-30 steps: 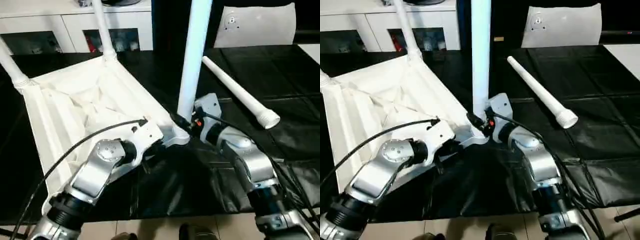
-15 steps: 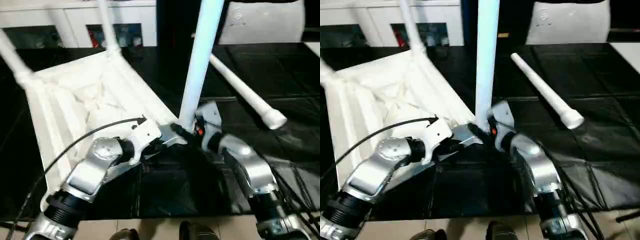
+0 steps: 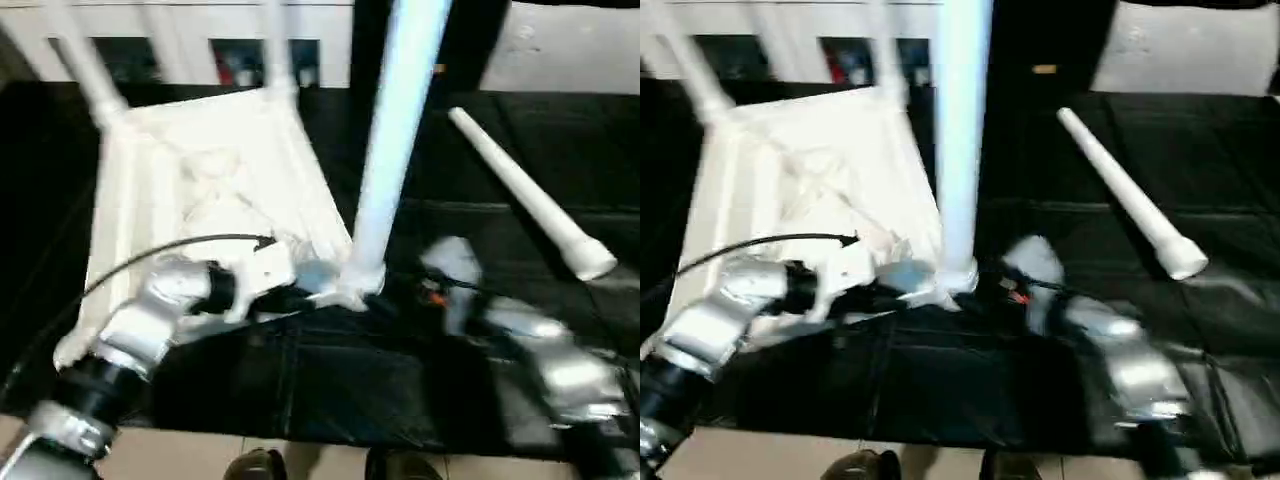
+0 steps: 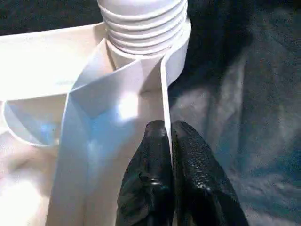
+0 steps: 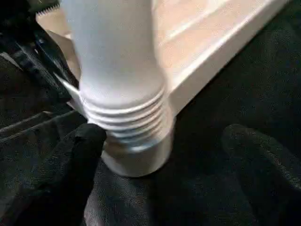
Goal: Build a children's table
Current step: Insert table leg to table base
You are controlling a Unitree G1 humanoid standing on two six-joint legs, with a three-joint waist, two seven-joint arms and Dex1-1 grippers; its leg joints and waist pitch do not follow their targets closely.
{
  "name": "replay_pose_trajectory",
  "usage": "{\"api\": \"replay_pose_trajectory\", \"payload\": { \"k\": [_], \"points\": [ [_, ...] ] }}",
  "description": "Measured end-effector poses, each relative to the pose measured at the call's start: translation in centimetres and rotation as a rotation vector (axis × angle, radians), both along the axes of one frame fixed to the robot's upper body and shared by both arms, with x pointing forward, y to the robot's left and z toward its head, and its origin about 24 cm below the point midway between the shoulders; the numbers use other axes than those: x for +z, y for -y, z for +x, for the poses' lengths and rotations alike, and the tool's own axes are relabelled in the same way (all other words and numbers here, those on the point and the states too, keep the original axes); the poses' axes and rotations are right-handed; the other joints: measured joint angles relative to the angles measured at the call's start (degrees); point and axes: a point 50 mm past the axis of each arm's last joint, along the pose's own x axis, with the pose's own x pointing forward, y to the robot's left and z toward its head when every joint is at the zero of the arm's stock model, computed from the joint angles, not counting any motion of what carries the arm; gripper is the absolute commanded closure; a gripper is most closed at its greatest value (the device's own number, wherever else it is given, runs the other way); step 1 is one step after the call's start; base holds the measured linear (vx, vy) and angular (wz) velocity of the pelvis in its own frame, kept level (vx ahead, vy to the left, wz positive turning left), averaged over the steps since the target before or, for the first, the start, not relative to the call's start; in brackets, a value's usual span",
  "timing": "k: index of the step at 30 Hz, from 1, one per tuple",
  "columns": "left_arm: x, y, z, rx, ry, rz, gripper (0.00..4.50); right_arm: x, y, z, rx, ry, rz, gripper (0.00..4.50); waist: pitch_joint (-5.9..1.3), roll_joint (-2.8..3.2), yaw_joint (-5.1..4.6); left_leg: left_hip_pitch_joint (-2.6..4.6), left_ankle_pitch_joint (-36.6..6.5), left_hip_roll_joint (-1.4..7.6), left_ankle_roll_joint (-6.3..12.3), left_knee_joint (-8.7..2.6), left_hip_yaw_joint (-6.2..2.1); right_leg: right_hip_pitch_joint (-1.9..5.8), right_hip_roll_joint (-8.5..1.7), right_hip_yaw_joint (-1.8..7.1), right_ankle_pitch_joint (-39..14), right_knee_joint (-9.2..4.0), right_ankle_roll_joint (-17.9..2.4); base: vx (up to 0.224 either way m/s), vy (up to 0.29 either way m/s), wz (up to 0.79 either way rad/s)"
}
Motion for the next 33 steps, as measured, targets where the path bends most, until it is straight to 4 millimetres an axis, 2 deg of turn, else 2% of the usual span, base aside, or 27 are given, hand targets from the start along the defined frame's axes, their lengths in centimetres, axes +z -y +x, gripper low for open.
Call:
{"api": "replay_pose_trajectory", "payload": {
  "k": [9,15,27,33],
  "points": [
    [-0.1,0.0,-0.1,-0.161,-0.021,0.030,4.50,1.4,-0.5,-0.4,0.184,0.006,-0.021,0.03,0.00,0.03,1.27,0.11,-0.1,0.04,-0.14,0.29,0.03,0.03,-0.07,0.01,0.0,0.45,0.1,0.000,0.000,0.00],
    [-0.1,0.4,-0.3,-0.255,-0.018,0.046,4.50,2.1,-1.6,-0.3,0.292,0.038,-0.049,0.03,-0.01,0.02,1.99,0.15,-0.1,0.05,-0.15,0.38,0.05,0.09,-0.08,0.02,0.0,0.50,0.0,0.000,0.000,0.00],
    [-0.2,0.5,-0.3,-0.285,-0.008,0.044,4.50,1.3,-1.9,0.1,0.227,-0.008,-0.033,0.03,-0.02,0.02,2.12,0.17,0.0,0.09,-0.14,0.40,0.08,0.08,-0.07,0.02,0.0,0.53,0.0,0.000,0.000,0.00],
    [-0.3,0.5,-0.4,-0.284,-0.006,0.042,4.50,1.9,-1.6,0.0,0.217,-0.044,-0.019,0.03,-0.03,0.05,2.18,0.16,0.0,0.10,-0.14,0.41,0.08,0.08,-0.07,0.02,0.0,0.55,0.0,0.000,0.000,0.00]
  ]
}}
